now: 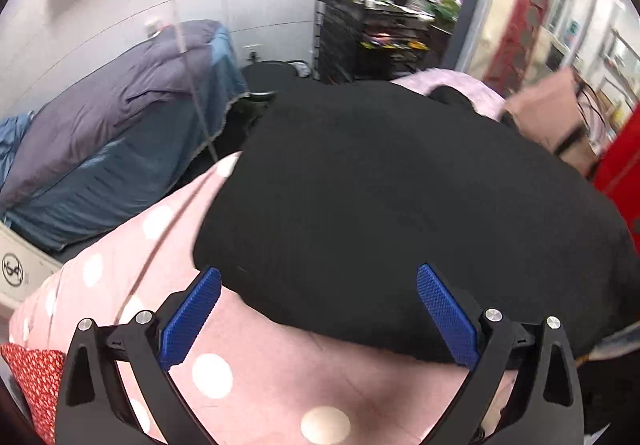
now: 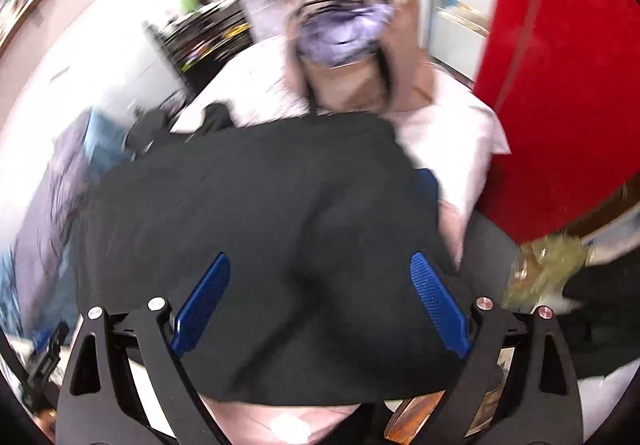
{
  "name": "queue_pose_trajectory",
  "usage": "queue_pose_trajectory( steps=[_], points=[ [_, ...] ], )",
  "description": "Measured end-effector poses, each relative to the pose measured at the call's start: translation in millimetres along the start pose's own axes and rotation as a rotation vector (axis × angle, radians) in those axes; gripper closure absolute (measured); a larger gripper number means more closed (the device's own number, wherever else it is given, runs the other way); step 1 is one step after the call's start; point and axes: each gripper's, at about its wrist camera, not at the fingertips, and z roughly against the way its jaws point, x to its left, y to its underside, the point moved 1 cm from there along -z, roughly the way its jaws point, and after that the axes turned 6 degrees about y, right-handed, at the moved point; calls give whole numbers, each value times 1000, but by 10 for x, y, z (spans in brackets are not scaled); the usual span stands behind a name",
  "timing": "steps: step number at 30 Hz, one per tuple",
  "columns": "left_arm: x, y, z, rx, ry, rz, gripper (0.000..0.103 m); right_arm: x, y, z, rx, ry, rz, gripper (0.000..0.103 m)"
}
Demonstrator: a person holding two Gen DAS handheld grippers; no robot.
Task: Fold large clothes
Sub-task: 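Lower the folded jacket onto the pink sheet and open both grippers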
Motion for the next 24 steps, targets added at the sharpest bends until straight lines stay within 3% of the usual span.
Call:
queue_pose_trajectory(
  steps=[7, 13, 17, 24],
  points=[
    [-372, 131, 140, 6, -26, -88, 6, 844, 415, 115, 9, -12, 302, 12],
    [-461, 213, 186, 60, -40, -107, 6, 1229, 744, 192, 9, 32, 472, 12],
    [-471, 292, 185, 85, -60, -122, 6, 1340, 900, 251, 1, 64, 540, 12],
    [-499, 376, 216, 103, -67, -130, 6, 1360, 1014, 244, 18, 79, 554, 12]
  ],
)
